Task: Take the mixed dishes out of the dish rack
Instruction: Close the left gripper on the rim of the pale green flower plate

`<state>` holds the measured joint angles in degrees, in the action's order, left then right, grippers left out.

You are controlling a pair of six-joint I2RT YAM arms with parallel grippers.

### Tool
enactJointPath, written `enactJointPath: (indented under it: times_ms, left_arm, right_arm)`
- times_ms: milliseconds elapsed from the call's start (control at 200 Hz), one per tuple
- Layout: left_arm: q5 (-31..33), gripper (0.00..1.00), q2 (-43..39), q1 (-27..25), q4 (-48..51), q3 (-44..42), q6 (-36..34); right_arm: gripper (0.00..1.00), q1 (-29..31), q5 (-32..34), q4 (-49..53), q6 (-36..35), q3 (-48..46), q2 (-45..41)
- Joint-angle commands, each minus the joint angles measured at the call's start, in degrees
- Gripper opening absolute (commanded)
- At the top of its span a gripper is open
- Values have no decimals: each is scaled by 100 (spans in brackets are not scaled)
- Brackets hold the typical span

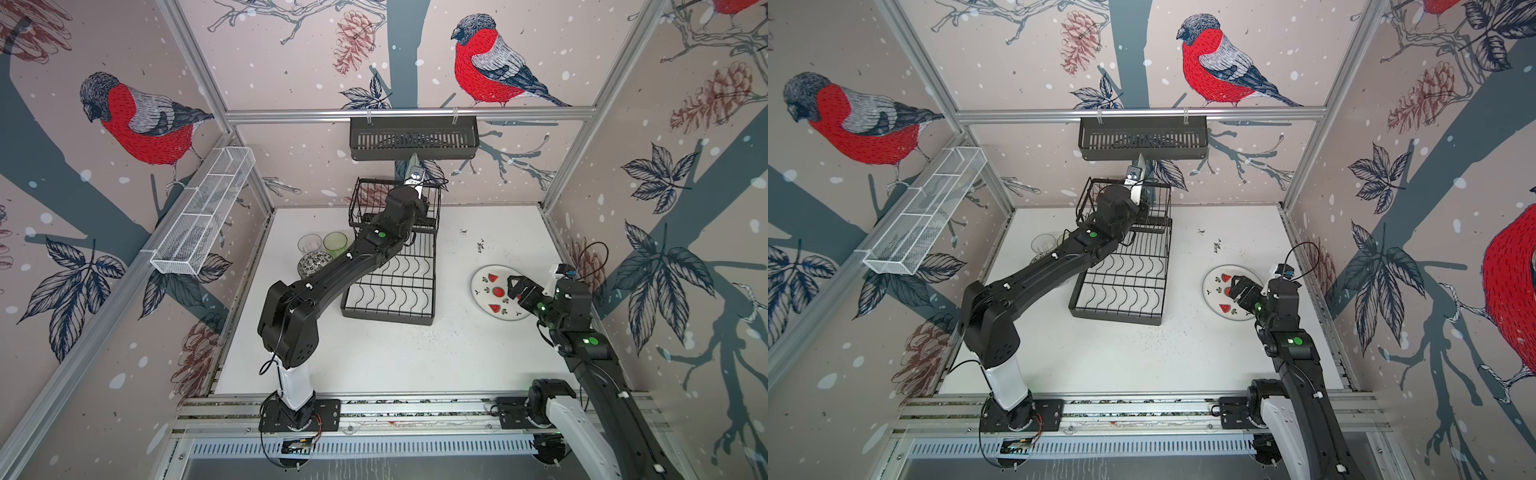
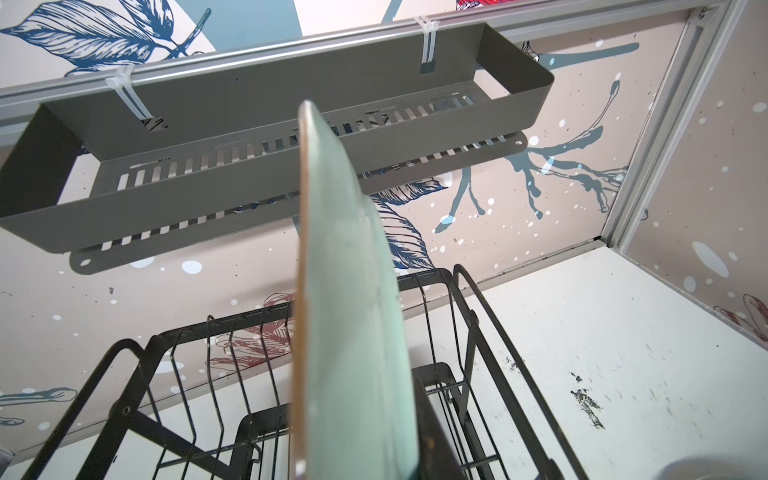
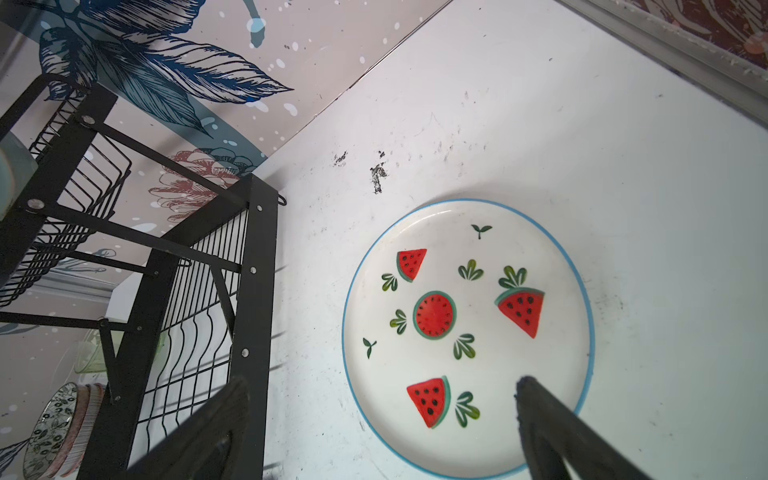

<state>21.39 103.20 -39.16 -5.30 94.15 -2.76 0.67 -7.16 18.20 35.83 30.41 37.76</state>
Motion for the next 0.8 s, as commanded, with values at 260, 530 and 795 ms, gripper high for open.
enactJointPath:
  times_ms: [260, 530, 795]
  left_arm:
    - [-255, 0, -584, 13, -613, -325, 141]
    - [-530, 0, -927, 13, -866, -619, 276]
    - [-710, 0, -1178, 18, -956, -786, 330]
  right_arm:
    - [100, 4, 34, 17, -11, 61, -44]
    - [100, 4, 38, 0, 11, 44, -55]
    - [100, 8, 13, 9, 35, 43, -66]
